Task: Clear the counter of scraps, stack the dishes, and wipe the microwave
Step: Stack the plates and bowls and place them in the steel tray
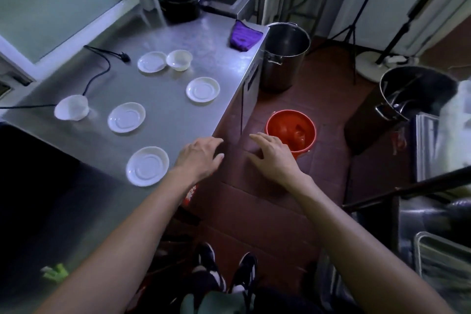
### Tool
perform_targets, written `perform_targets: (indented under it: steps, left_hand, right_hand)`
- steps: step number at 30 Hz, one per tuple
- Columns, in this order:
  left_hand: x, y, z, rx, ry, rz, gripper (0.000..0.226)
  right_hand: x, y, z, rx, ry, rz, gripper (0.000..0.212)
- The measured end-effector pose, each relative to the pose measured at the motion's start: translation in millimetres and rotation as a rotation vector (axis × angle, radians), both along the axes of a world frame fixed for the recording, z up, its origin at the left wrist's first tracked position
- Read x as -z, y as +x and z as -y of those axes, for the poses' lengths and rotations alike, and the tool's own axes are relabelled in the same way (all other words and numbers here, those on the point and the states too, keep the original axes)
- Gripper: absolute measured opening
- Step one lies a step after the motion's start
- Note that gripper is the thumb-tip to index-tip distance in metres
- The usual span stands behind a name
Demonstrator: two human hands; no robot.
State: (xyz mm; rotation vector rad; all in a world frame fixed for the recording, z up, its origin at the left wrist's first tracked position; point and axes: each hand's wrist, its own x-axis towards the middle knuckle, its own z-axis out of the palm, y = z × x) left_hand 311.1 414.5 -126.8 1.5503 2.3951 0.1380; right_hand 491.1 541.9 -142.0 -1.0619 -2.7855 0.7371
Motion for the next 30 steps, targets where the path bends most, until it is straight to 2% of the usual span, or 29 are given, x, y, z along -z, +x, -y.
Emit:
perform_targets:
  steps: [6,11,17,20,30]
  left_hand:
    - [16.5,-0.9,-53.9,0.075,-0.024,0.049,0.049]
    - [30.9,-30.5,-102.8,0.078,-0.014,0.08,0.049]
    - [35.9,-92.1,-155.4,0.013,0.016,0.156,0.044]
    - [32.4,-128.3,-168.6,-0.018,0.033,0.159,0.043]
    - [23.3,-237.5,-155.8,-0.251,0.044,0.14,0.045]
  right_hand:
    - [11.4,7.2,-42.5,0.057,0.005,0.064,0.058]
    - [16.4,-21.3,-86.0,0.077,0.019,0.095,0.057]
    - [8.7,-88.9,-141.7,0.005,0.057,0.186,0.061]
    - [1.8,-127.3,-163.2,-0.039,0.082,0.171,0.061]
    - [1.6,-266.2,-189.9,-0.246,0.083,0.145,0.061]
